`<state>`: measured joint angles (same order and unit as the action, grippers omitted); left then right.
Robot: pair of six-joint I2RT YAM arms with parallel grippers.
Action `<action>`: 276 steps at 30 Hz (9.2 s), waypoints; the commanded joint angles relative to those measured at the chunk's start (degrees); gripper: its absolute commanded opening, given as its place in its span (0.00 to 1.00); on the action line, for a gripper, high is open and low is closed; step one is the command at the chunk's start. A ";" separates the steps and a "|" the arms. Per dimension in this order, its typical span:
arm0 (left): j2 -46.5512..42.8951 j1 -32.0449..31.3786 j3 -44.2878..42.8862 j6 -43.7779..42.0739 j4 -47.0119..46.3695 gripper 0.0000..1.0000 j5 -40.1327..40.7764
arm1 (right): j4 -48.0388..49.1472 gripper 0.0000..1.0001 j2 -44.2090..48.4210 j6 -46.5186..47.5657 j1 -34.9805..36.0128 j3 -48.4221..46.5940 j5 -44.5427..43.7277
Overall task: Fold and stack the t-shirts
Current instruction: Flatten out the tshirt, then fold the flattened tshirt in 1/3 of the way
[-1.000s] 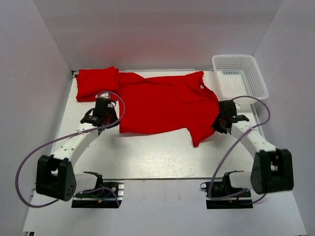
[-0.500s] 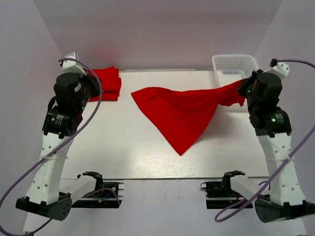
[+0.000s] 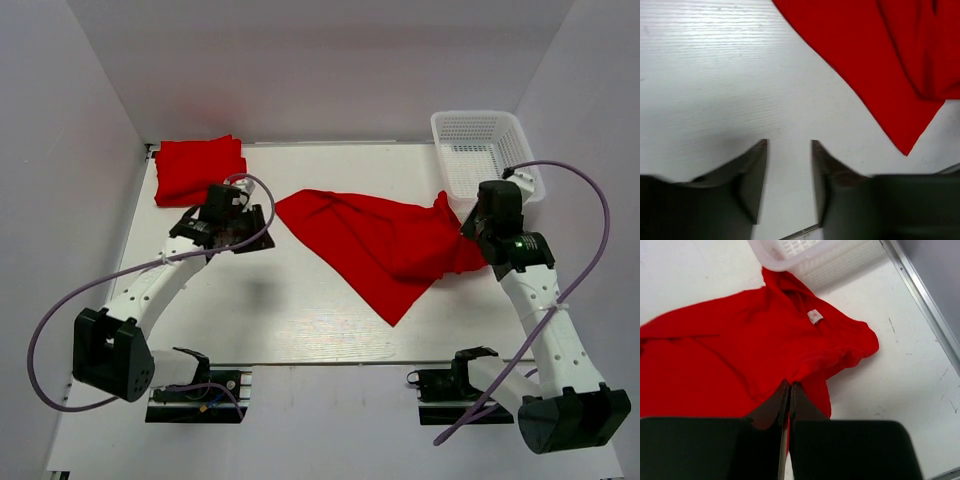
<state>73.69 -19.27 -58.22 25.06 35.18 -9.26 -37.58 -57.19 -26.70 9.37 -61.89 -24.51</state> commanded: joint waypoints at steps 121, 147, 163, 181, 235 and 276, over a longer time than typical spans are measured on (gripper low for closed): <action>-6.38 -46.30 -60.85 -49.31 -13.48 0.00 80.55 | -0.48 0.00 -0.64 16.04 -12.79 -49.97 1.47; -2.40 -46.30 -58.09 -69.88 -35.94 0.00 82.12 | 13.58 0.00 4.89 23.98 -12.71 -50.81 -0.09; 15.76 -38.40 -67.00 -56.03 -25.81 0.00 68.01 | 19.39 0.00 -11.45 15.89 -12.53 -41.30 17.83; 29.17 0.19 -81.54 -19.17 8.69 0.00 2.23 | 17.46 0.00 -11.64 21.77 -12.53 -37.34 18.63; 21.12 7.04 -18.07 -8.80 -15.92 0.00 25.52 | 39.78 0.00 -23.30 12.81 -11.65 -0.59 39.54; 19.48 12.68 -17.03 -17.07 -12.33 0.00 19.98 | -3.54 0.00 -23.51 4.03 -4.27 -10.10 27.81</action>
<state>97.08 -7.07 -77.32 7.97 21.08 8.03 -32.01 -84.03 -18.90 5.28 -74.00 0.51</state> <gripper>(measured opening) 0.030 0.012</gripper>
